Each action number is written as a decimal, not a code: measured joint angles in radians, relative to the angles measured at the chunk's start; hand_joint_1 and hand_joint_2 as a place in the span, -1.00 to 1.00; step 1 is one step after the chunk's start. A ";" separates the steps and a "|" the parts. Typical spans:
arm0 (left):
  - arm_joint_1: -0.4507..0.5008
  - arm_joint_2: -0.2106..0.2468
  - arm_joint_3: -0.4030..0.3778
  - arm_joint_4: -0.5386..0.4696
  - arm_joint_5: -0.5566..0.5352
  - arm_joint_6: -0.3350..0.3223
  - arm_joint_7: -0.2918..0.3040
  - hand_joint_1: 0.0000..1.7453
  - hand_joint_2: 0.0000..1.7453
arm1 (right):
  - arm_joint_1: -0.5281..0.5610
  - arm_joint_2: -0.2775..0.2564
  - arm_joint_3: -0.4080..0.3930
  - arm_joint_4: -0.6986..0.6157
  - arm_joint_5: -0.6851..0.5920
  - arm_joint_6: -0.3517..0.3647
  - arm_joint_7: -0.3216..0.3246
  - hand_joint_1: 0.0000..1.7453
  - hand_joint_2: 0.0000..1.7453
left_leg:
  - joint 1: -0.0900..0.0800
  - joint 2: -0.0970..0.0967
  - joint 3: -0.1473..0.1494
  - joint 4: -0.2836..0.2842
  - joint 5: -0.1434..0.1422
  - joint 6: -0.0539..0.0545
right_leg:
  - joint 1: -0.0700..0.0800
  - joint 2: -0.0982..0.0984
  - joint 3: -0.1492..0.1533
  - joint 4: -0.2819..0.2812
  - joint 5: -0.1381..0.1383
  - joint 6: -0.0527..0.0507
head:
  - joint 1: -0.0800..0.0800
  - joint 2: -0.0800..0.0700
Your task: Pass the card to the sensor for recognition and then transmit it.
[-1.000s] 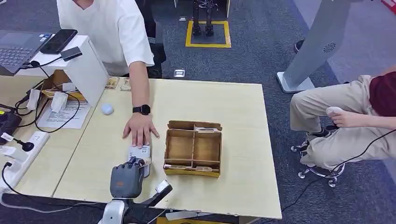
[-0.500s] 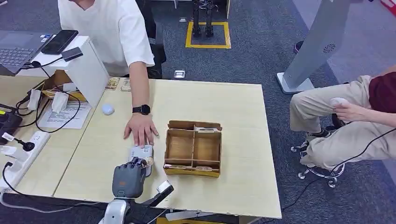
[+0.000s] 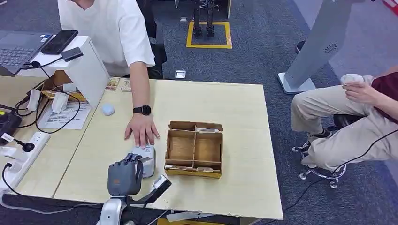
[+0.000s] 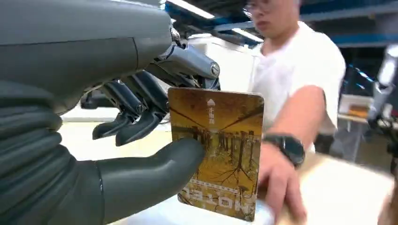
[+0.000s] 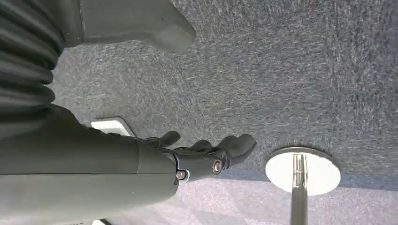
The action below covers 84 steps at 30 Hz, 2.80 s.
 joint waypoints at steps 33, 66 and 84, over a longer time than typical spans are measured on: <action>-0.179 -0.184 0.322 -0.183 0.106 -0.004 -0.387 1.00 1.00 | -0.027 0.000 0.034 0.001 0.035 0.000 0.026 -1.00 1.00 | 0.000 -0.001 -0.001 0.000 0.000 0.000 | 0.000 0.000 -0.001 0.000 0.000 0.000 | 0.000 0.000; -0.266 -0.185 0.355 -0.098 0.159 -0.004 -0.386 -1.00 1.00 | -0.032 0.000 0.053 0.001 0.042 0.000 0.043 -1.00 1.00 | 0.000 -0.001 -0.003 0.000 0.000 0.000 | 0.000 -0.001 -0.002 0.000 0.000 0.000 | 0.000 0.000; -0.177 -0.196 0.378 -0.317 0.302 -0.004 -0.587 -1.00 1.00 | 0.003 -0.002 0.000 0.002 0.035 0.000 0.013 -1.00 1.00 | 0.000 -0.001 -0.003 0.000 0.000 0.000 | 0.000 -0.001 -0.002 0.000 0.000 0.000 | 0.001 0.000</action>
